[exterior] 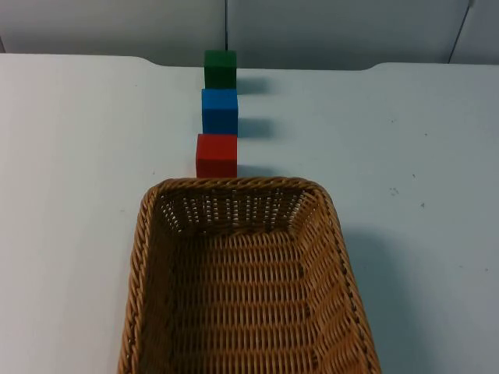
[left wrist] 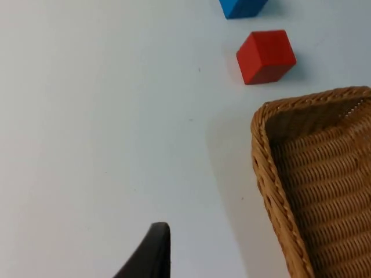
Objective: Pick up the basket with the left hand and place the blue cube into the basket with the right hand.
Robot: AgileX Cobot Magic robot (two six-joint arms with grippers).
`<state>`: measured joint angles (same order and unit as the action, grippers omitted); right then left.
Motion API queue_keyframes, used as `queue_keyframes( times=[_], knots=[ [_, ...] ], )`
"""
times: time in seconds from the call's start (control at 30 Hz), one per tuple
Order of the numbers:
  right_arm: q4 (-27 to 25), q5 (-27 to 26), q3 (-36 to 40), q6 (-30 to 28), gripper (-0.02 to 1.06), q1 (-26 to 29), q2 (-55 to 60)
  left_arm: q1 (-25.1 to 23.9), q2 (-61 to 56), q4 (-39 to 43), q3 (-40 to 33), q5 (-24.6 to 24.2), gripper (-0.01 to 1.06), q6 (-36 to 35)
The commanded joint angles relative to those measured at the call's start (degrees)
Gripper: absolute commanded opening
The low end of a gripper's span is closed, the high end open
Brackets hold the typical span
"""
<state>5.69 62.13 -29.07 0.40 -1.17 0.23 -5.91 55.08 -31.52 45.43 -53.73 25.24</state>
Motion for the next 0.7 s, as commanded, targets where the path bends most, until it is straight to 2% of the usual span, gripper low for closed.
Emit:
queue_keyframes(
  times=[0.0, 0.07, 0.43, 0.6, 0.67],
  knots=[
    [0.0, -0.5, 0.1, -0.4, 1.04, 0.4, -0.2, 0.4, 3.1, -3.4, 0.5, 0.9, 1.04, 2.3],
    [0.0, -0.5, 0.1, -0.4, 1.04, 0.4, -0.2, 0.4, 7.8, -7.2, 0.5, 1.2, 1.04, 6.3],
    [0.1, -0.5, 0.1, 0.1, 1.04, 0.4, -0.2, 0.4, 19.7, -9.3, 0.4, 3.6, 1.04, 9.3],
    [0.5, -0.5, 0.1, 0.7, 1.04, 0.4, -0.2, 0.4, 22.6, -19.0, -6.3, 11.1, 1.04, 16.1],
    [0.5, -0.5, 0.1, 0.7, 1.04, 0.4, -0.2, 0.4, 23.0, -19.8, -7.7, 12.0, 1.04, 16.7]
  ],
)
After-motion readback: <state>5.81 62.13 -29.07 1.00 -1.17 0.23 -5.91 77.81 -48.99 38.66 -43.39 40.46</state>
